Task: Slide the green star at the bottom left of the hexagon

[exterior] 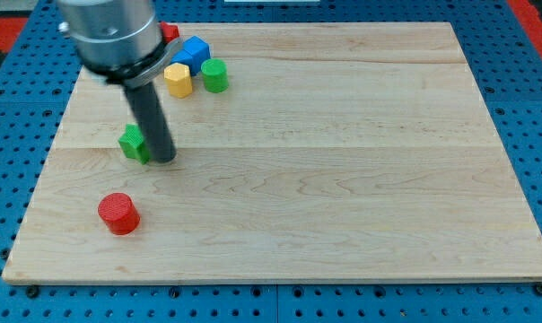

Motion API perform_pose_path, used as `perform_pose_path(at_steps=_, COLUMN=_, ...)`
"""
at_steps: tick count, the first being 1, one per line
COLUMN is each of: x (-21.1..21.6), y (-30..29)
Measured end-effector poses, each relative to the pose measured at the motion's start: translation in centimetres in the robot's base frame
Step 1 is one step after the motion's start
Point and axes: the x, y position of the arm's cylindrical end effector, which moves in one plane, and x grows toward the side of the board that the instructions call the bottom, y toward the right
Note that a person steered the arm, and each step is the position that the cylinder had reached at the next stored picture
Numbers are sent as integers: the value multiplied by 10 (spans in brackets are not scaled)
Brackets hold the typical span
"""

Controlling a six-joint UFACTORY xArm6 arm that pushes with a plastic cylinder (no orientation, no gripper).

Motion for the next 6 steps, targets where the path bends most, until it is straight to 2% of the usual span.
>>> perform_pose_path(at_steps=1, x=-15, y=-5)
perform_pose_path(at_steps=2, x=48, y=7)
perform_pose_path(at_steps=3, x=49, y=-42)
perform_pose_path(at_steps=4, x=6, y=-53)
perform_pose_path(at_steps=6, x=-44, y=-45)
